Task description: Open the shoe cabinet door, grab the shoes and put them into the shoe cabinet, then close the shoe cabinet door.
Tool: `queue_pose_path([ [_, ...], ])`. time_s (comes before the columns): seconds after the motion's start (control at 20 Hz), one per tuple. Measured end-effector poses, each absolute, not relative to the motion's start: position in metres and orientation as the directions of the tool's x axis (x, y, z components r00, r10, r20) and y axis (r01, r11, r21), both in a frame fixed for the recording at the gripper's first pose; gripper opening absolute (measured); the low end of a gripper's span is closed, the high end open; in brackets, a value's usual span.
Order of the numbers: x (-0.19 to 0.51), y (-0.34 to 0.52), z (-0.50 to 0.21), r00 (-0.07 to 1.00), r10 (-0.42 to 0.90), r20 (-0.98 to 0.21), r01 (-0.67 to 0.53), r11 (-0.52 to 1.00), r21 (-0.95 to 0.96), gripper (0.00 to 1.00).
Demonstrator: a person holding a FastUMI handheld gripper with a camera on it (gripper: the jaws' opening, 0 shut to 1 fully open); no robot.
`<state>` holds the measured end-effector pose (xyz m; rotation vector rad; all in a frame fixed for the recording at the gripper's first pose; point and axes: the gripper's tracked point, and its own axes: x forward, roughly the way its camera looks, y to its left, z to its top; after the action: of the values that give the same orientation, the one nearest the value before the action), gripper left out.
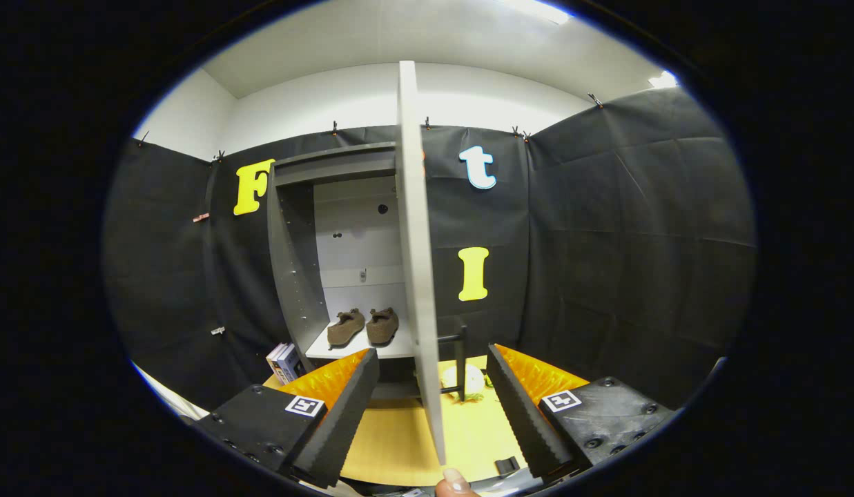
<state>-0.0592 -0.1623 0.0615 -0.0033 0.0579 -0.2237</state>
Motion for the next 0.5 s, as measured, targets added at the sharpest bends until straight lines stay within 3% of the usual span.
queue_pose_path([
  [0.5, -0.007, -0.22, 0.015, 0.989, -0.017, -0.145, 0.02, 1.0, 0.02, 0.99],
])
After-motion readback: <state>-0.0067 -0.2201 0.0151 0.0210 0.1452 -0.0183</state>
